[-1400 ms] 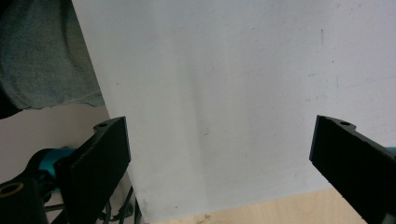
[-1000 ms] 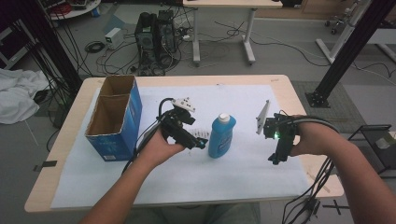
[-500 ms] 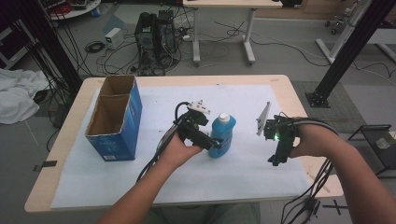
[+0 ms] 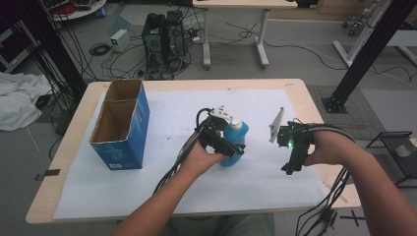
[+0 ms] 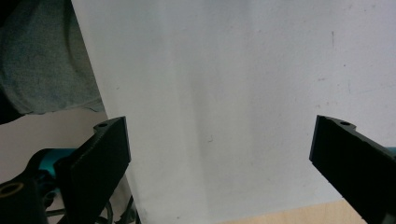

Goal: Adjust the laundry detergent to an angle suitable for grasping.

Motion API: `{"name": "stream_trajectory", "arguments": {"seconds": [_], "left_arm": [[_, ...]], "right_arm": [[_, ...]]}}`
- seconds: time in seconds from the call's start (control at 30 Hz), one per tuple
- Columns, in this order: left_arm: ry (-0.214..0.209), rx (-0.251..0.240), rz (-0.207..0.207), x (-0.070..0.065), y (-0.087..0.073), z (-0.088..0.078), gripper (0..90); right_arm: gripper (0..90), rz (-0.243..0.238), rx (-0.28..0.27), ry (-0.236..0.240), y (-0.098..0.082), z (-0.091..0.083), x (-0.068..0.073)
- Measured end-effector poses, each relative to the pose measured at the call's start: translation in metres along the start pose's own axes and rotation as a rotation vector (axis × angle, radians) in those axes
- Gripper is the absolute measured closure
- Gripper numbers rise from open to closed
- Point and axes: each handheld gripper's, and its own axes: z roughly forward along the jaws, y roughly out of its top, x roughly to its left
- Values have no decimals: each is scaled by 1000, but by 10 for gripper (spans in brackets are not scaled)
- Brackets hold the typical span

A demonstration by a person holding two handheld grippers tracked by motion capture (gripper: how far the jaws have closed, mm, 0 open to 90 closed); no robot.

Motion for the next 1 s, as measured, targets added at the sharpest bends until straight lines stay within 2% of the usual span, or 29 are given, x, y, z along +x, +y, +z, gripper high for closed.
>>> {"name": "stream_trajectory", "arguments": {"seconds": [0.03, 0.07, 0.1, 0.13, 0.2, 0.27, 0.3, 0.33, 0.37, 0.43, 0.5, 0.53, 0.57, 0.6, 0.7, 0.73, 0.8, 0.83, 0.87, 0.9, 0.93, 1.0], "left_arm": [[3, -5, -4, 0, 0, 2, 41], [4, -8, -7, 1, 0, 4, 41], [-2, 1, -33, 0, 0, 5, 41], [-2, 10, -29, 1, 0, 6, 41], [8, -6, -41, 0, -1, 9, 41], [15, 7, -12, 3, -1, 10, 41], [19, -3, -53, 1, -2, 13, 41], [27, 11, -38, 3, -2, 12, 41], [27, -1, -57, 2, -2, 14, 42], [42, -3, -61, 1, -3, 14, 41], [53, -6, -52, 1, -4, 14, 42], [58, -10, -62, 0, -4, 16, 42], [62, 10, -30, 1, -3, 15, 42], [88, -2, -25, 0, -4, 16, 42], [98, -17, -32, -1, -4, 17, 61], [92, -20, -52, -2, -4, 16, 61], [100, -25, -30, -2, -3, 16, 89], [107, -30, -36, -3, -3, 17, 92], [111, -14, -29, -2, -3, 16, 93], [112, -25, -35, -3, -3, 17, 94], [115, -36, -41, -3, -3, 18, 96], [119, -33, -34, -3, -3, 17, 124]], "right_arm": [[41, -23, 2, -1, 0, 0, -2], [41, -23, 2, -1, 0, 0, -2], [41, -27, 2, 0, 0, 1, -2], [41, -21, -1, 2, 0, 1, -2], [41, -26, 4, 5, 0, 1, -3], [41, -17, 1, 4, 0, 1, -3], [41, -18, -1, 5, 0, 1, -4], [41, -8, -1, 7, 0, 1, -3], [41, -31, 19, -4, 0, 0, -5], [41, -14, 2, 7, -1, 1, -4], [41, -13, 1, 8, -1, 1, -4], [41, -9, 1, 8, -1, 1, -4], [41, 4, 0, 6, -2, 1, -4], [41, 7, 0, 7, -2, 0, -4], [41, 6, -1, 13, -2, 1, -3], [41, 6, -1, 13, -2, 1, -3], [41, -9, 1, 11, -1, 1, -4], [41, -10, 3, 12, -1, 1, -4], [41, -2, -1, 16, -1, 2, -3], [41, -20, 5, 14, -1, 1, -5], [41, 5, 1, 15, -1, 1, -3], [41, 3, 1, 15, -1, 1, -4]]}}
